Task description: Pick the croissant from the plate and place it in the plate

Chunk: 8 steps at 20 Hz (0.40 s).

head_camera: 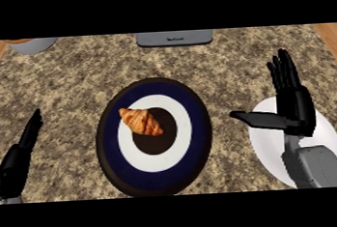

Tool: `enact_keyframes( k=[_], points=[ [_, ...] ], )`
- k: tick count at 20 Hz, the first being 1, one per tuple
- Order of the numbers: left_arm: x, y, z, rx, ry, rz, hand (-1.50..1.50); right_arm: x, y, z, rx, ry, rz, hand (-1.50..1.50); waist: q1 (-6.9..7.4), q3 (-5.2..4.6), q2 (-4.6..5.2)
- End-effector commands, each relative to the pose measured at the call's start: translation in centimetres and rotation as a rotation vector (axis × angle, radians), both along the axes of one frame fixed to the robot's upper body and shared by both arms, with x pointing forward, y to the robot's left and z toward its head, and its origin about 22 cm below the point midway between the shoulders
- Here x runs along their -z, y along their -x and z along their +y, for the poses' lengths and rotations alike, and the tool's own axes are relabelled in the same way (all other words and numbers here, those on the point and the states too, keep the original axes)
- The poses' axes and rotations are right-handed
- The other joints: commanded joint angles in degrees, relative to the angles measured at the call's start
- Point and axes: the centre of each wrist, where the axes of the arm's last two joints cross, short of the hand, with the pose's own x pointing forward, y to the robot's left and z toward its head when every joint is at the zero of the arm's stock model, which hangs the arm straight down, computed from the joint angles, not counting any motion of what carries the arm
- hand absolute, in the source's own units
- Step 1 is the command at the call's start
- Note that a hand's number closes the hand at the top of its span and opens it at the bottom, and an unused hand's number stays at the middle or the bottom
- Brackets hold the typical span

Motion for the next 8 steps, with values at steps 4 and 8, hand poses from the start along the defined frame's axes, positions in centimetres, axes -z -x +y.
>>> enact_keyframes(
  k=[4,8],
  points=[
    [-0.4,1.0,-0.7,0.006,0.010,0.007,0.00,4.2,0.6,-8.2,0.004,0.010,-0.037,-1.50,0.49,-0.01,0.01],
    [-1.2,0.2,0.2,-0.006,0.003,0.009,0.00,3.1,-0.9,-9.6,0.005,0.017,-0.022,-1.50,0.33,-0.05,-0.03]
  ],
)
